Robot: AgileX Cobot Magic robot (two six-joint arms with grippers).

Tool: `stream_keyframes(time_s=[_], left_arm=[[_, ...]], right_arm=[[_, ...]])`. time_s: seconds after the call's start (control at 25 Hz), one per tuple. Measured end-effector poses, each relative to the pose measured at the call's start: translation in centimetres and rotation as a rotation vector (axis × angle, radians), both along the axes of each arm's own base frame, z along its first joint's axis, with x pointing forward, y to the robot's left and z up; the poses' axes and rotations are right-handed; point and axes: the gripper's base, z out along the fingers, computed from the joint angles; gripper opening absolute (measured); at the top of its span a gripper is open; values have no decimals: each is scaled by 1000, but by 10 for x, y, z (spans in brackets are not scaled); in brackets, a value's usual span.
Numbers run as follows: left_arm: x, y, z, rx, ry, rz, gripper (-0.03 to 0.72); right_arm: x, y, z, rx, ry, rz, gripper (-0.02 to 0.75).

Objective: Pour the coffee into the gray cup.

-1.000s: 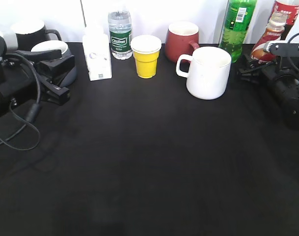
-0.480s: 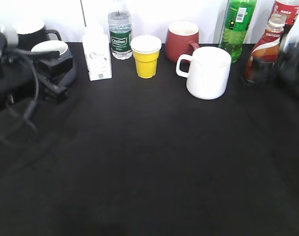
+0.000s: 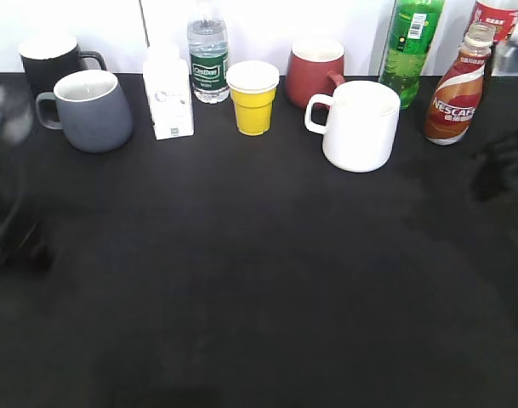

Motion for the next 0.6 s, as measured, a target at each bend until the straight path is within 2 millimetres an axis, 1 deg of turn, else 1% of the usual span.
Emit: stream_keyframes(time_s=[0.04, 0.08, 0.16, 0.24, 0.28, 0.32, 0.36, 0.4, 0.44, 0.48, 0.52, 0.6], left_arm=[[-9, 3, 4, 6, 48, 3, 477], [-19, 5, 12, -4, 71, 7, 486], [-46, 16, 38, -24, 47, 2, 491], [-83, 31, 67, -73, -70, -6, 491], [-107, 41, 84, -123, -188, -8, 491], [-129, 50, 95, -163, -288, -11, 491], [-147, 58, 103, -194, -378, -12, 492], [-167, 67, 108, -224, -471, -10, 492], [-182, 75, 106, -243, -532, 16, 492], [-192, 82, 98, -243, -567, 43, 492], [-199, 86, 86, -245, -575, 59, 492], [-203, 90, 64, -225, -563, 70, 492]], right_arm=[[-6, -1, 13, 1, 8, 1, 582], [-16, -2, 26, 5, 5, 1, 582], [-46, -7, 58, 26, -38, -13, 582], [-85, -13, 93, 60, -149, -36, 582], [-106, -18, 110, 70, -233, -52, 582], [-131, -25, 126, 73, -324, -70, 582], [-156, -31, 137, 75, -414, -84, 582], [-178, -38, 140, 57, -475, -94, 582], [-199, -44, 134, 33, -522, -101, 582], [-220, -50, 124, 20, -564, -107, 582], [-236, -53, 108, 15, -583, -110, 582], [-261, -58, 77, 23, -625, -113, 582]])
